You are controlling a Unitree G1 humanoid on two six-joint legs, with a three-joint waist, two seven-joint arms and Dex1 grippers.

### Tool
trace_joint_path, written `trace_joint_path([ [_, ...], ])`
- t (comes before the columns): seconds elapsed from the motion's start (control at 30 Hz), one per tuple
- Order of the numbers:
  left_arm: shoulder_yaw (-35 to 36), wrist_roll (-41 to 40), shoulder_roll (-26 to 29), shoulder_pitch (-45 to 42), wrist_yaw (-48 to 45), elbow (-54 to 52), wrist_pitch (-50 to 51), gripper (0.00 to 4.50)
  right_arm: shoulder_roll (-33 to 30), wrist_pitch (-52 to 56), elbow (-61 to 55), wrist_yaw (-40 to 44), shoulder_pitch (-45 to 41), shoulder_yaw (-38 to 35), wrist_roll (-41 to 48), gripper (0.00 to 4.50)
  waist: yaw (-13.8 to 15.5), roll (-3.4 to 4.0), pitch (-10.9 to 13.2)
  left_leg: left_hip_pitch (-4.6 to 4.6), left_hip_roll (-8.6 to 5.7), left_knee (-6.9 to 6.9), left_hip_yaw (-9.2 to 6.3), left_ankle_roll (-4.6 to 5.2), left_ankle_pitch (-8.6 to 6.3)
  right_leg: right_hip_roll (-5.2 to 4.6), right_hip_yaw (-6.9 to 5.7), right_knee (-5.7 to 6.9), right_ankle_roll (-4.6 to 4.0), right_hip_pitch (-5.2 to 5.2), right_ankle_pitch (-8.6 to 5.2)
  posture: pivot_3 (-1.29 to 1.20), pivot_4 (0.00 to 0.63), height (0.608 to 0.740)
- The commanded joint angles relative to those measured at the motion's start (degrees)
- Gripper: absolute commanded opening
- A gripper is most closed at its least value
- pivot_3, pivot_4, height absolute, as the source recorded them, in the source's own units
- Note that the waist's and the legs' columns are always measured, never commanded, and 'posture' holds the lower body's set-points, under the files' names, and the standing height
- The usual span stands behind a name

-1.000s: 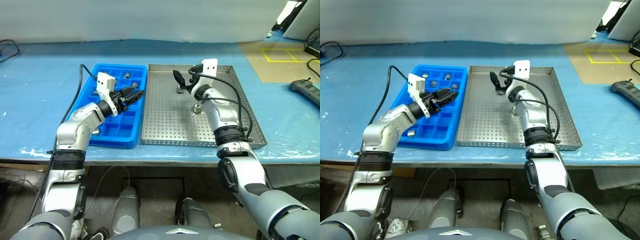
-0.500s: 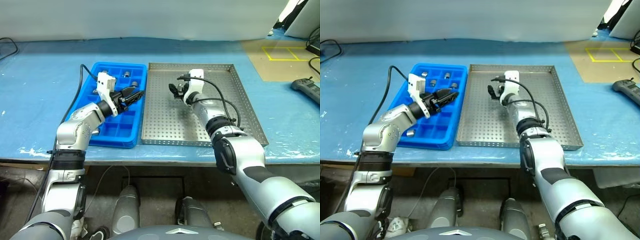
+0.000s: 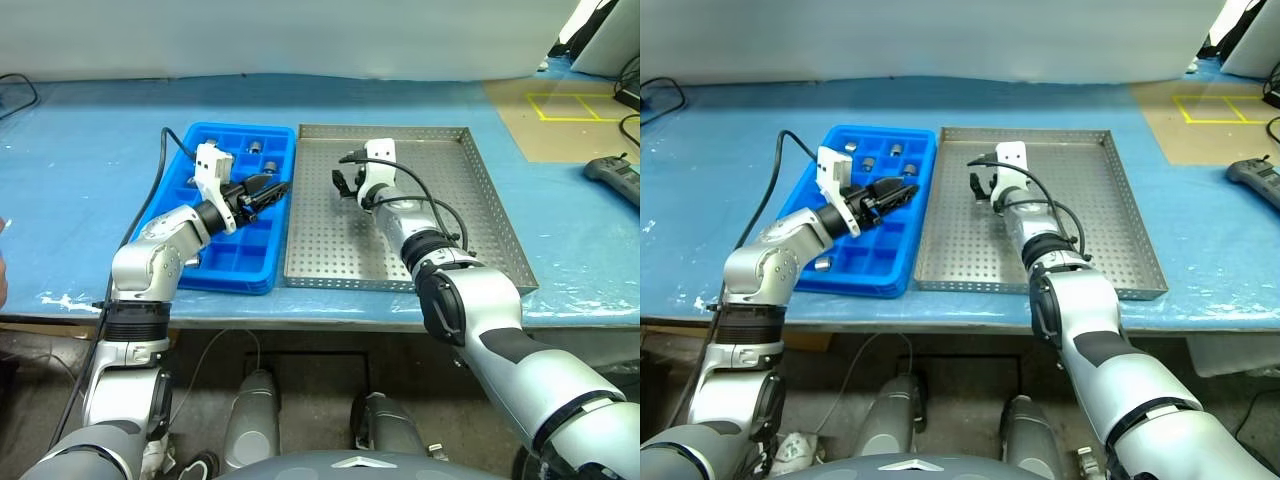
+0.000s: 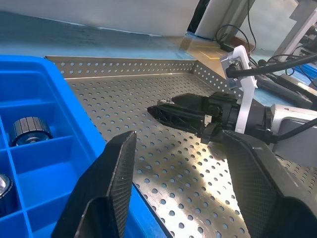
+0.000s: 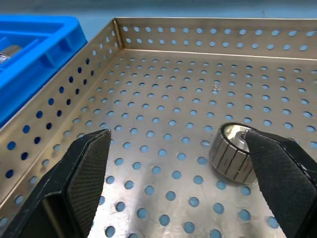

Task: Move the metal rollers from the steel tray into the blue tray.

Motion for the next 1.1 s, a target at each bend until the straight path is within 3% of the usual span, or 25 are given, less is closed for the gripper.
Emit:
trace_joint_path([
  [0.03,0.68,-1.03,0.16,-0.13,0.26,-3.22,0.22,2.89,-0.58,-0.94,-0.42,-0.70,-1.77,-0.54,-0.64,4.50,-0.01,0.00,0.00,0.00,0.00,0.00,0.00,-0.01,0.01,0.00,0.00,0.00,0.00,0.00,0.00,0.11,0.150,0.740],
  [0.3,0.50,-1.03,0.05,0.82,0.58,-3.86,0.27,2.89,-0.25,-0.14,-0.35,0.18,-1.31,-1.44,-0.86,4.50,-0.01,0.00,0.00,-0.03,-0.01,0.00,0.00,-0.01,0.01,0.00,0.00,0.00,0.02,-0.03,0.01,0.11,0.150,0.740],
  [1.1,-0.78,-0.73,-1.45,0.30,0.44,-3.12,0.09,2.89,-3.37,-2.62,-1.02,4.12,0.31,4.88,-8.53,4.50,-0.05,0.00,0.00,-0.04,-0.01,0.00,0.00,0.00,0.01,-0.01,0.02,0.00,0.02,-0.04,0.01,0.09,0.150,0.740],
])
